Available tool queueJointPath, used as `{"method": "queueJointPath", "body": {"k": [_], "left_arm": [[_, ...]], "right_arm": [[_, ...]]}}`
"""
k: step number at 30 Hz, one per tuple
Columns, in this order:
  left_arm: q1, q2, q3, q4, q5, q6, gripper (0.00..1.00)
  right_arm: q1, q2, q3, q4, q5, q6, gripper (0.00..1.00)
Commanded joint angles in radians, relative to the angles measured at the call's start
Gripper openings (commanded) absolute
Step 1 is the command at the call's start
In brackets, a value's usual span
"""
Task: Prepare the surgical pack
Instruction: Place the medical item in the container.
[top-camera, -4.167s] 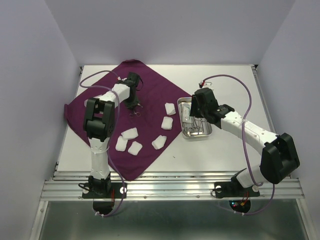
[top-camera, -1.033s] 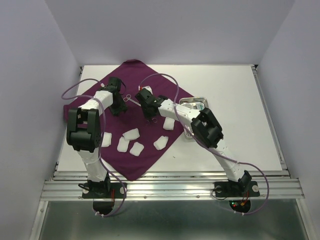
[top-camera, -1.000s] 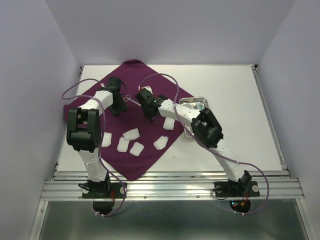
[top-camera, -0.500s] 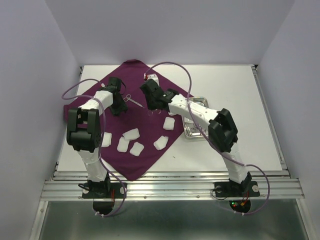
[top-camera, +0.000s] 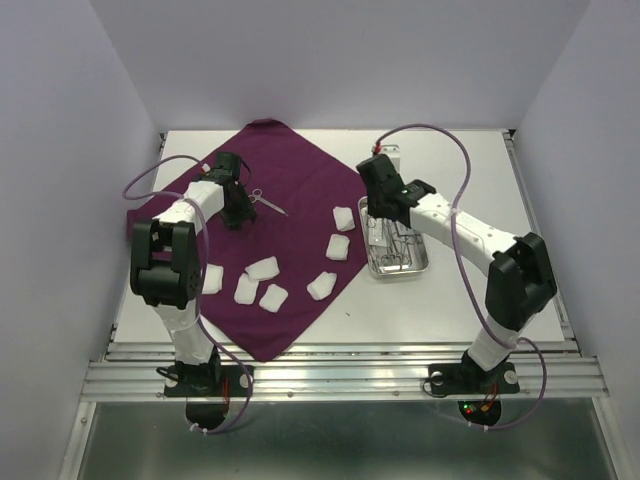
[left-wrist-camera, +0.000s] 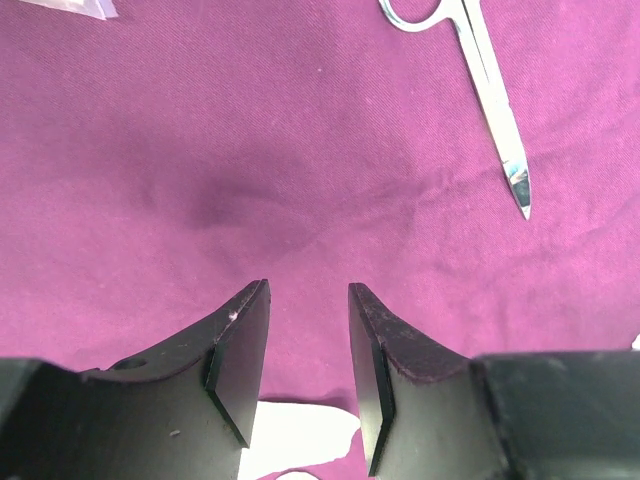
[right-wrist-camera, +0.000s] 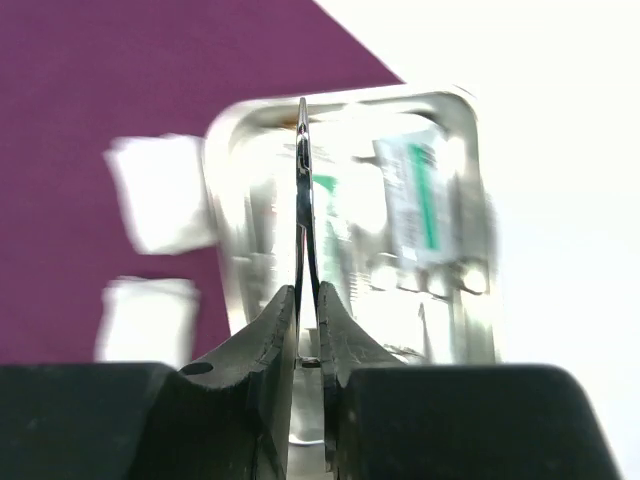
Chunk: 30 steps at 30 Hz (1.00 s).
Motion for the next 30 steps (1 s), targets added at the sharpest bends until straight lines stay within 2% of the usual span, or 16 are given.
{"method": "queueJointPath", "body": {"k": [1, 7, 16, 17, 18, 19, 22, 30], "left_arm": [[-0.007, -0.049, 0.037, -0.017, 0.009, 0.014, 0.49], [-0.013, -0.044, 0.05, -0.024, 0.006, 0.015, 0.49], [-0.019, -0.032, 0.055, -0.026, 0.006, 0.014, 0.49], [-0.021, -0.03, 0.058, -0.026, 0.006, 0.015, 0.49], [-0.021, -0.03, 0.06, -0.026, 0.006, 0.021, 0.49], [-0.021, -0.024, 0.066, -0.029, 0.006, 0.023, 0.5], [-0.022, -0.007, 0.087, -0.041, 0.006, 0.031, 0.52], [-0.045, 0.078, 0.202, -0.09, -0.009, 0.055, 0.55]], "right_arm": [[-0.062, -0.095, -0.134, 0.062, 0.029, -0.018, 0.06], [-0.136, -0.142, -0.311, 0.139, 0.033, -0.099, 0.08], [-0.154, -0.092, -0.4, 0.225, 0.001, -0.158, 0.12], [-0.154, -0.084, -0.401, 0.225, 0.005, -0.158, 0.14], [-0.154, -0.078, -0.401, 0.225, 0.012, -0.156, 0.2], [-0.154, -0.072, -0.401, 0.225, 0.013, -0.155, 0.35], [-0.154, -0.083, -0.398, 0.223, 0.006, -0.155, 0.48], [-0.154, -0.173, -0.351, 0.188, -0.039, -0.145, 0.49]]}}
